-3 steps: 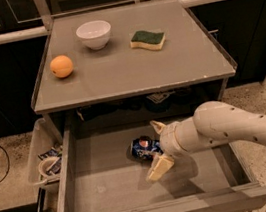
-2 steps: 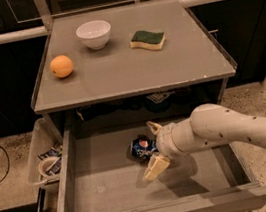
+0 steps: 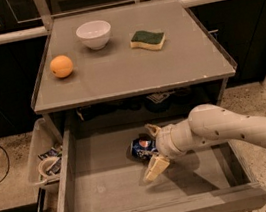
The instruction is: Pick pepsi can from top drawer and place on counter
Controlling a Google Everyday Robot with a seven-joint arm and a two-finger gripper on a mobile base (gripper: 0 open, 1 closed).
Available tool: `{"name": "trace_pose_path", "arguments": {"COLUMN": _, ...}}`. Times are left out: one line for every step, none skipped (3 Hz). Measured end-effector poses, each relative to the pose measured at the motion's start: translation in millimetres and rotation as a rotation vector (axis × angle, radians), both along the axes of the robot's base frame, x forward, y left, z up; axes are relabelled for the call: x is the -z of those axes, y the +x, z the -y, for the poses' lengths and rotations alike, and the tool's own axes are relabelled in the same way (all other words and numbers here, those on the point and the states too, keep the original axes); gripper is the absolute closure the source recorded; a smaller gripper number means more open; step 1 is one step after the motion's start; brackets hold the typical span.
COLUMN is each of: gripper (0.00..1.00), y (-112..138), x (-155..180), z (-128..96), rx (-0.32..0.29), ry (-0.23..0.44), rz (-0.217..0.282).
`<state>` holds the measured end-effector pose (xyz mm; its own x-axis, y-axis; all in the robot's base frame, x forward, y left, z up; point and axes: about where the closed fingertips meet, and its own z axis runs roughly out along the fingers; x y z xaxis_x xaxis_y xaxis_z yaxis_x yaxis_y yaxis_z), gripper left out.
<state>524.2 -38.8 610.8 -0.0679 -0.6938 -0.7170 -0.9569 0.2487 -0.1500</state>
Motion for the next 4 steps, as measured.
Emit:
{"name": "trace_pose_path", "arguments": {"gripper": 0.18, "y": 0.0, "x": 0.4, "z": -0.1, "rx": -0.001, "ry": 0.001, "rz": -0.002}}
{"name": "trace_pose_path", "arguments": {"gripper": 0.41, "y": 0.0, "x": 0.4, "z": -0.1, "rx": -0.001, "ry": 0.001, "rz": -0.002}}
{"name": "trace_pose_path", "arguments": {"gripper": 0.65, "y": 0.0, "x": 0.4, "z": -0.1, "rx": -0.001, "ry": 0.001, "rz": -0.002}}
{"name": "trace_pose_path", "arguments": {"gripper": 0.88, "y": -1.1, "x": 1.0, "z": -0.2, "rx": -0.003, "ry": 0.002, "rz": -0.006}}
